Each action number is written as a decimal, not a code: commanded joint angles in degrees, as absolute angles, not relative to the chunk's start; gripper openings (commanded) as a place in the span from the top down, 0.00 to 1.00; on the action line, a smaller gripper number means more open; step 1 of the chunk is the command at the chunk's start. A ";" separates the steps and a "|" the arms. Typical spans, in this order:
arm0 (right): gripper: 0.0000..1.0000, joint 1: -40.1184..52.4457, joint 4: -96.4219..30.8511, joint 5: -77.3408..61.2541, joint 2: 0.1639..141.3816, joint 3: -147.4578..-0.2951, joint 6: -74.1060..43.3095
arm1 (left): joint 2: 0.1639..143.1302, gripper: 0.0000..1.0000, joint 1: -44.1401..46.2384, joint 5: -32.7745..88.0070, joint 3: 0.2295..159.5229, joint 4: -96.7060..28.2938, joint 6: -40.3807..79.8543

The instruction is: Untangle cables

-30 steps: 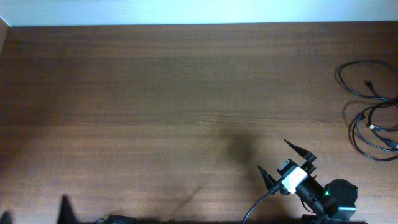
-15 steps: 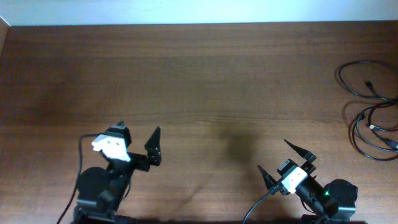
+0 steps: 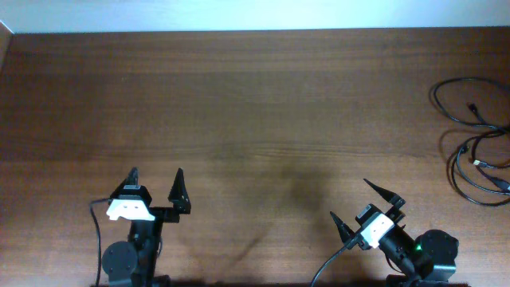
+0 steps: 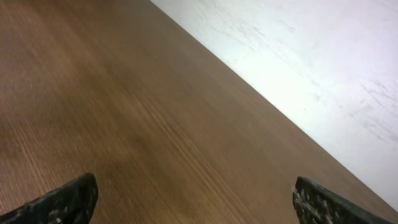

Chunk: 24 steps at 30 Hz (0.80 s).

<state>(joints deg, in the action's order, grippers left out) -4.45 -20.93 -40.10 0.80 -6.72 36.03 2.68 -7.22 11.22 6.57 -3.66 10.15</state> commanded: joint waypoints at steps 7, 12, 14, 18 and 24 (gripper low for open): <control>0.01 -4.14 -20.99 -40.23 0.32 -6.37 35.77 | 0.27 0.01 -10.20 9.02 2.11 -7.57 7.90; 0.01 -4.14 -20.99 -40.23 0.32 -6.37 35.77 | 0.30 0.01 -10.13 9.21 2.11 -7.57 5.72; 0.01 -4.14 -20.99 -40.23 0.32 -6.37 35.77 | 0.30 0.01 -10.15 9.19 2.11 -7.42 5.72; 0.01 -4.14 -20.99 -40.23 0.32 -6.37 35.77 | 0.30 0.01 -10.15 9.19 2.11 -7.42 5.72; 0.01 -4.14 -20.99 -40.23 0.32 -6.37 35.77 | 0.30 0.01 -10.15 9.19 2.11 -7.42 5.72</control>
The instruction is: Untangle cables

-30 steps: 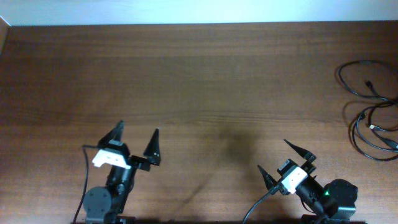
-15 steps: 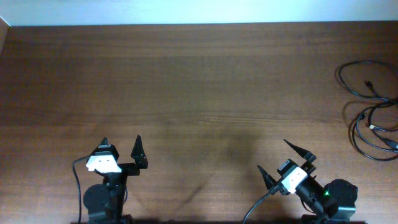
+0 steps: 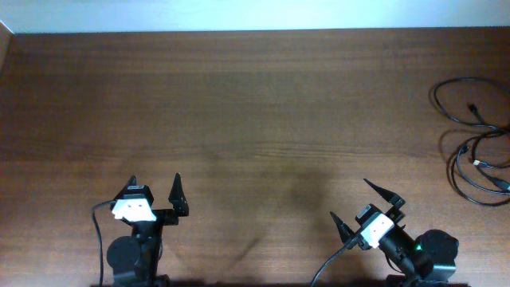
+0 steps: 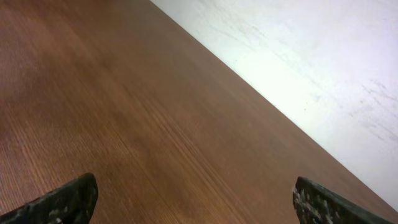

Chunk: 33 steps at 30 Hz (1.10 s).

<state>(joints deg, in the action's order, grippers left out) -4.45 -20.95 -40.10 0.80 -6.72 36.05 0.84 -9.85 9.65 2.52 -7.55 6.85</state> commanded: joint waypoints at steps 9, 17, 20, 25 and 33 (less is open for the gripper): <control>0.01 -4.14 -20.99 -40.23 0.30 -6.37 35.77 | 0.30 0.01 -10.15 9.19 2.11 -7.42 5.72; 0.01 -4.14 -8.43 -29.30 0.27 -6.37 35.77 | 0.30 0.01 -10.15 9.19 2.11 -7.42 5.72; 0.01 -4.14 -1.45 -26.26 0.27 -6.37 35.79 | 0.30 0.01 -10.15 9.19 2.11 -7.42 5.72; 0.01 -4.14 -1.65 -25.65 0.27 -5.28 34.26 | 0.30 0.01 -10.15 9.19 2.11 -7.42 5.72; 0.01 -4.14 -4.12 6.24 0.27 -0.32 -18.50 | 0.30 0.01 -10.15 9.19 2.11 -7.42 5.72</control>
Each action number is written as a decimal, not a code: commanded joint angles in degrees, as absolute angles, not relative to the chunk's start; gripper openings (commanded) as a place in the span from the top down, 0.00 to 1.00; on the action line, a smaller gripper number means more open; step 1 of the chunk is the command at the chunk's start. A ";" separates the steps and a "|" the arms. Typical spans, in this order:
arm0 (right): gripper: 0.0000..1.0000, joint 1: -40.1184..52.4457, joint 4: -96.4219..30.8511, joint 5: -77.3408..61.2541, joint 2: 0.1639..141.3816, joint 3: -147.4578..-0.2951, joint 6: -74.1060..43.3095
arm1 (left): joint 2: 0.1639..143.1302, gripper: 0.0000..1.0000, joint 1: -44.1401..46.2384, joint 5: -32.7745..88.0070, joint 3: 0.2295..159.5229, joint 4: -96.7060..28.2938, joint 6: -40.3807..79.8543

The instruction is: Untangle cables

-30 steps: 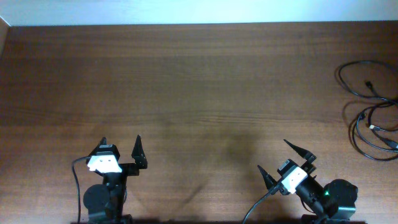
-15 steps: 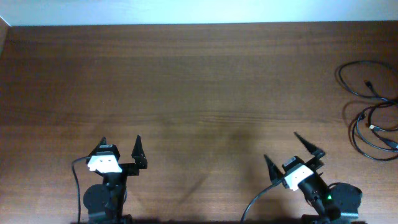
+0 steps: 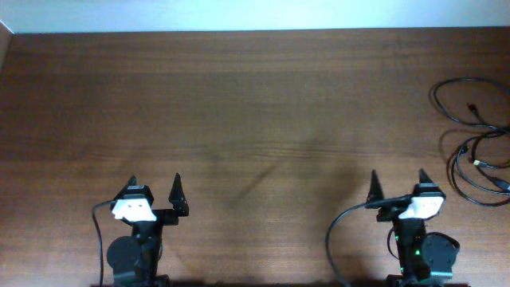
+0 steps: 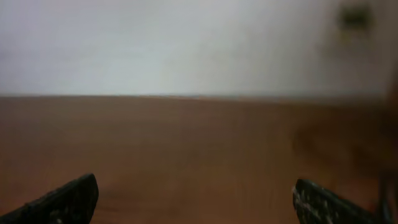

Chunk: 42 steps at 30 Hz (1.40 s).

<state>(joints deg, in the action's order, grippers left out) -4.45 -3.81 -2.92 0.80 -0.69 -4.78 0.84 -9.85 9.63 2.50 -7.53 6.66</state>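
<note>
A tangle of thin black cables (image 3: 476, 139) lies in loops at the table's far right edge, seen in the overhead view. My right gripper (image 3: 397, 185) stands open at the front right, pointing straight toward the back, well short of the cables, nothing between its fingers. The right wrist view is blurred and shows only brown table, the pale wall and both fingertips (image 4: 68, 199) wide apart. My left gripper (image 3: 154, 190) is open at the front left, empty, far from the cables.
The brown wooden table (image 3: 239, 119) runs to a pale wall at the back. Each arm's own black cable (image 3: 335, 239) trails off the front edge beside its base.
My right gripper has swung from pointing to the back left to pointing straight back, and sits further right, nearer the cables. Its wrist view now faces the wall. The left arm is unchanged.
Both grippers were open near the front edge, the right one angled to the back left. Then the left gripper had drawn back slightly toward its base. Now the right gripper has turned to face straight back, closer to the cables.
</note>
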 commanded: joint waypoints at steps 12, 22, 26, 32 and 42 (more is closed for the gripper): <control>0.01 0.27 -4.36 4.78 0.27 -0.32 -16.29 | 0.30 0.01 -10.15 9.19 2.11 -7.40 5.72; 0.01 1.98 -4.71 0.45 0.27 -0.32 -7.64 | 0.30 0.01 -10.15 9.19 2.11 -7.42 5.72; 0.01 1.98 -4.71 0.62 0.27 -0.32 -3.99 | 0.30 0.01 -10.15 9.19 2.11 -7.40 5.72; 0.01 1.98 -4.71 0.64 0.27 -0.32 1.48 | 0.30 0.01 -10.15 9.19 2.11 -7.42 5.72; 0.01 1.96 -4.64 0.67 0.30 -0.32 1.50 | 0.30 0.01 -10.15 9.19 2.11 -7.42 5.72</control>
